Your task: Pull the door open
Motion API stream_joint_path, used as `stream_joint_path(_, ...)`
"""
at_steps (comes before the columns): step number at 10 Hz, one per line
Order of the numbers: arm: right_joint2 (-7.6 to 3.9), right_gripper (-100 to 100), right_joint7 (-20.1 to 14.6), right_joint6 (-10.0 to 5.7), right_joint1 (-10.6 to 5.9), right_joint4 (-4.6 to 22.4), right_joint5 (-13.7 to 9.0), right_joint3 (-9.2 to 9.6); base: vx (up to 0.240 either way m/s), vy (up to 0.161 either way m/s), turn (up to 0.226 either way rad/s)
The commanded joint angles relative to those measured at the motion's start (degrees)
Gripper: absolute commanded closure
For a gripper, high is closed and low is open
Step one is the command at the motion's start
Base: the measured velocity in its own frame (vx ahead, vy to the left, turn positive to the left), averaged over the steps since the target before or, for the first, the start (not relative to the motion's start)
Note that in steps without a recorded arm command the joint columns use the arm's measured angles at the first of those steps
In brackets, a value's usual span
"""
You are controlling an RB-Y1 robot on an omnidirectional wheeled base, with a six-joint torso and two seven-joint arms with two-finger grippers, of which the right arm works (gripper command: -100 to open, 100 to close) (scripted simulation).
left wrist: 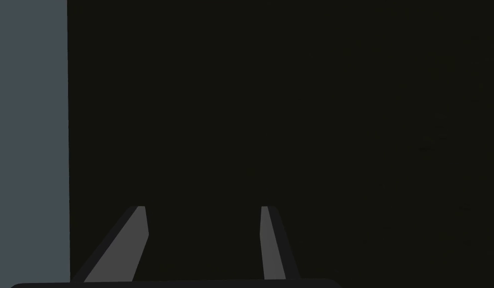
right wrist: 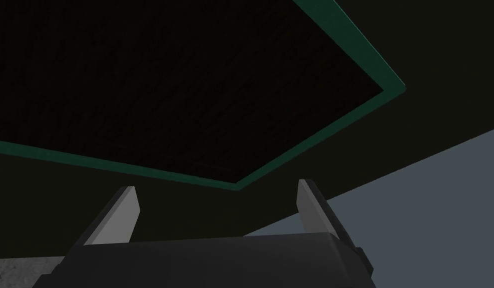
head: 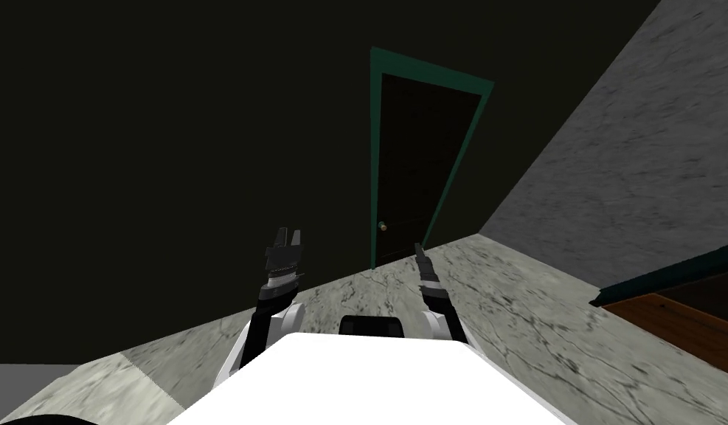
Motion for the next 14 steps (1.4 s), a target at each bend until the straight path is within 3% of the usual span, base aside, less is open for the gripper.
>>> stream_joint_path(1,-0.23,-100,1.85,-0.54,-0.46,1.64,-0.15,0.0,0.064,-0.013,0.061)
stream_joint_path(3,-0.88,-100,5.61,-1.24,-0.95,4.92,-0.58,0.23,0.069,-0.021,0.142)
stream_joint_path(4,-0.88,-100,6.25,-1.24,-0.95,4.92,-0.58,0.23,0.064,-0.018,0.061)
stream_joint_path(6,-1.51,-100,9.96,-1.94,-1.45,8.21,-1.01,0.45,0.069,-0.02,0.153)
stream_joint_path(7,-1.51,-100,10.66,-1.94,-1.45,8.21,-1.01,0.45,0.056,-0.019,0.057)
stream_joint_path(8,-1.82,-100,12.77,-2.3,-1.69,9.85,-1.22,0.57,0.062,-0.012,0.098)
stream_joint_path(9,-1.82,-100,12.86,-2.3,-1.69,9.85,-1.22,0.57,0.046,-0.009,0.057)
stream_joint_path(14,-2.97,-100,20.85,-3.67,-2.66,16.24,-2.06,1.01,0.062,-0.02,0.125)
